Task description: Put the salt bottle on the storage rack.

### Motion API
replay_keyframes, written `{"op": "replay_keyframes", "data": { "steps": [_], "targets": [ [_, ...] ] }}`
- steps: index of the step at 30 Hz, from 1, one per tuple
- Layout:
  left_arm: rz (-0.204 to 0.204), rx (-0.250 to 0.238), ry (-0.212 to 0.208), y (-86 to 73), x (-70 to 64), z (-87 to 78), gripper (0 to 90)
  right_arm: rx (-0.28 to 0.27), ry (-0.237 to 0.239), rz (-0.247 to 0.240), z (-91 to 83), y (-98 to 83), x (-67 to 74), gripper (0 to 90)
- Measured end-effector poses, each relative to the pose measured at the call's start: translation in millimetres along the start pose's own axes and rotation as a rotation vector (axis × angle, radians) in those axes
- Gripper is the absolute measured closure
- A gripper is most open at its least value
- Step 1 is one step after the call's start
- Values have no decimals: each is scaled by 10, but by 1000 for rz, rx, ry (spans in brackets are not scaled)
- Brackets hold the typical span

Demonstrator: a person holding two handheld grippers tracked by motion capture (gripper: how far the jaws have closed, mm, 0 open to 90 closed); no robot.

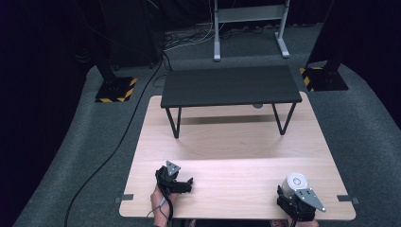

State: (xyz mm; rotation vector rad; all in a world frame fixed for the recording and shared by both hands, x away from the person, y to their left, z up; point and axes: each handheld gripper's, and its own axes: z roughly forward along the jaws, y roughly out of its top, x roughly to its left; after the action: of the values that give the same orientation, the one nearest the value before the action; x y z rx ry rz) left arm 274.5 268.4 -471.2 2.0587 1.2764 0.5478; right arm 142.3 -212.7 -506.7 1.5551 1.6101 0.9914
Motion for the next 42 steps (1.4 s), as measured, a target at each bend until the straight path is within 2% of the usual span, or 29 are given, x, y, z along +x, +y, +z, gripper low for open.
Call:
{"op": "replay_keyframes", "data": {
  "steps": [17,31,42],
  "targets": [
    [2,0,-1,0,1,0,3,-8,34,9,-61,21,-102,291],
    [1,0,-3,1,4,1,3,-26,43,-12,-185,191,-141,291],
    [2,0,-4,1,5,1,3,-35,57,-33,-206,341,-167,290]
  ]
}}
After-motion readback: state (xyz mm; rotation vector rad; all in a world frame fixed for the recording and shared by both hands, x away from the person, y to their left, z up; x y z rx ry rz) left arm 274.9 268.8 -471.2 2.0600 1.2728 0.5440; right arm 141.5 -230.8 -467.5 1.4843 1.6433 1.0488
